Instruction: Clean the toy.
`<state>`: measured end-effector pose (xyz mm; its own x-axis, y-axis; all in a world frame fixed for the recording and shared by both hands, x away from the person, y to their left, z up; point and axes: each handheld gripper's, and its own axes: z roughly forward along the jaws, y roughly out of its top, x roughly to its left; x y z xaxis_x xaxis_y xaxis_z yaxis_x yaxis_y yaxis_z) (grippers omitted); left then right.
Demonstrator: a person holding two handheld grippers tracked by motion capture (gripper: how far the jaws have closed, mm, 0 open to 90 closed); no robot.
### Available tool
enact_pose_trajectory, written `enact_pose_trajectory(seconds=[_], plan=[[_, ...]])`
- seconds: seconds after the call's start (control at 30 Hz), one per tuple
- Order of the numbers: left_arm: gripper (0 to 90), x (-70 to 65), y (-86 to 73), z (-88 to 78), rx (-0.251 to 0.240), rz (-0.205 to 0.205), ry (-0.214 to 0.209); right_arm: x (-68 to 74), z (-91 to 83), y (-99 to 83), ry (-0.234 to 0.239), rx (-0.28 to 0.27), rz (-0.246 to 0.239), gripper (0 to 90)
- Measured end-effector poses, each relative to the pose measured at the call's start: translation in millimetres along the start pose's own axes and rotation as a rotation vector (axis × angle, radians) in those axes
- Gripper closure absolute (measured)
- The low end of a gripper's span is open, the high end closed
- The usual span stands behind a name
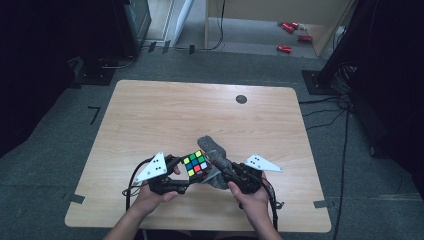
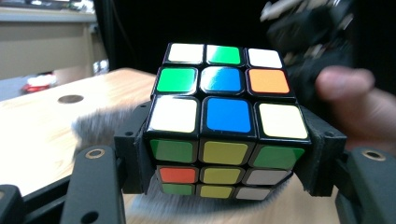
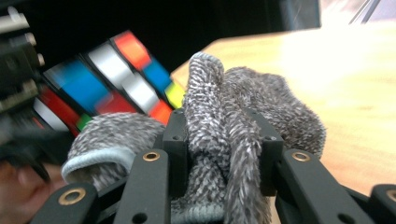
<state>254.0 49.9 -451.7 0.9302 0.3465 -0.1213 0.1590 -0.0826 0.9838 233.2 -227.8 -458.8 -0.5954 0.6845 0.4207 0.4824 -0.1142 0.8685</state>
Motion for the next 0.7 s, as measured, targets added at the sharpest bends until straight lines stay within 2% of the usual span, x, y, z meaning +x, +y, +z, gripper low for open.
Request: enact_pose_trajectory(seconds=[0.03,0.13,0.2,0.27,0.37,0.43,0.53,0.57,0.63,0.7], plan=[[34.4,0.1,-0.1,0.2,0.003,0.005,-0.002,1.1,2.7,-1.9,0.003,0.022,-0.002,66.6],[34.4,0.4,-1.5,0.6,0.028,0.026,0.015,4.5,1.0,-0.3,-0.034,0.014,-0.033,66.8],[34.4,0.1,-3.4,2.8,0.051,0.036,0.018,5.0,-7.4,6.4,-0.029,-0.051,-0.02,66.9],[34.4,-2.6,-6.0,7.4,0.084,0.056,0.018,8.6,-14.8,12.2,0.007,-0.111,-0.012,67.0],[34.4,-9.1,-8.4,13.7,0.113,0.083,0.007,20.4,-18.9,16.8,0.061,-0.15,-0.052,67.1],[34.4,-9.6,-6.9,12.8,0.101,0.08,0.018,25.6,-17.7,15.3,0.042,-0.157,-0.084,67.4],[34.4,-4.5,-3.5,6.2,0.051,0.029,0.006,16.3,-14.1,9.8,0.053,-0.145,-0.021,67.3],[34.4,-2.9,-3.0,4.9,0.042,0.02,0.005,13.2,-12.0,6.7,0.041,-0.129,-0.017,67.3],[34.4,-0.9,-4.5,4.9,0.054,0.028,0.0,9.9,-8.9,2.6,0.014,-0.1,-0.007,67.2],[34.4,-1.8,-7.5,8.0,0.08,0.044,0.002,10.7,-9.2,3.8,0.011,-0.096,-0.004,67.2]])
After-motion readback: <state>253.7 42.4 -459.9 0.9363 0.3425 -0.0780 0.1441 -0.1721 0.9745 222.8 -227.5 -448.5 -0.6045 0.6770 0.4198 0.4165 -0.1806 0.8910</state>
